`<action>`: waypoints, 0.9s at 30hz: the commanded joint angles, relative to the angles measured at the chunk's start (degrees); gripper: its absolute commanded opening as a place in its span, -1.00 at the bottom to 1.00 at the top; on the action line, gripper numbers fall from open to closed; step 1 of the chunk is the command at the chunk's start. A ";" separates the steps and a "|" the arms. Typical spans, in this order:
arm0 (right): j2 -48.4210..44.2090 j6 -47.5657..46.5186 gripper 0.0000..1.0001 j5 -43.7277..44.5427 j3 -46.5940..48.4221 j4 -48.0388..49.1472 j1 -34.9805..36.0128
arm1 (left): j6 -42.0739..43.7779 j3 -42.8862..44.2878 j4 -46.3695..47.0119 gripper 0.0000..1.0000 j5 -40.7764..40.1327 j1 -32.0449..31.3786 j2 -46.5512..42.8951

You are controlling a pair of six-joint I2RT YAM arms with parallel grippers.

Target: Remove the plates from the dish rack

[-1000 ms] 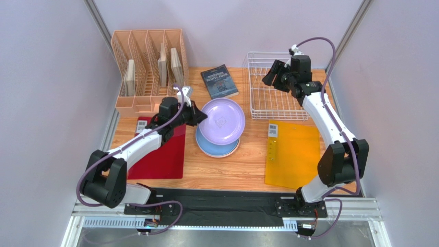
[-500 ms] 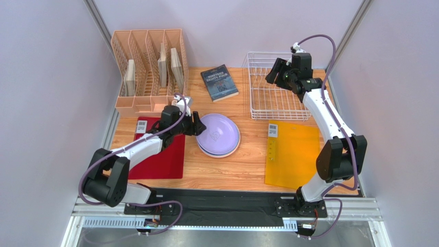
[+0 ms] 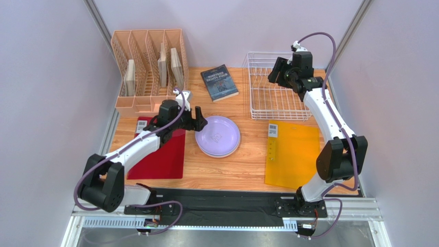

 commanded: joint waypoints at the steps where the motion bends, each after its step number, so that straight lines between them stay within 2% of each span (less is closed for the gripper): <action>1: -2.92 -3.81 0.28 3.26 2.57 -0.18 -0.41 | 5.64 6.95 -4.33 0.80 -3.51 -0.15 -6.19; 5: -4.24 -6.53 0.27 6.07 2.22 -0.62 -0.41 | 6.26 12.13 -9.51 0.83 -6.77 -0.15 -7.78; 12: -8.10 -11.46 0.28 9.68 -1.20 1.57 -0.32 | 8.72 17.85 -10.93 0.82 -8.78 -0.15 -9.98; 21: -12.23 -13.48 0.31 12.49 -6.48 5.00 -0.32 | 10.83 18.21 -11.28 0.83 -11.77 -0.15 -10.68; 27: -13.47 -13.13 0.42 12.84 -7.63 5.88 -0.32 | 11.62 17.94 -11.10 0.84 -13.18 -0.15 -11.29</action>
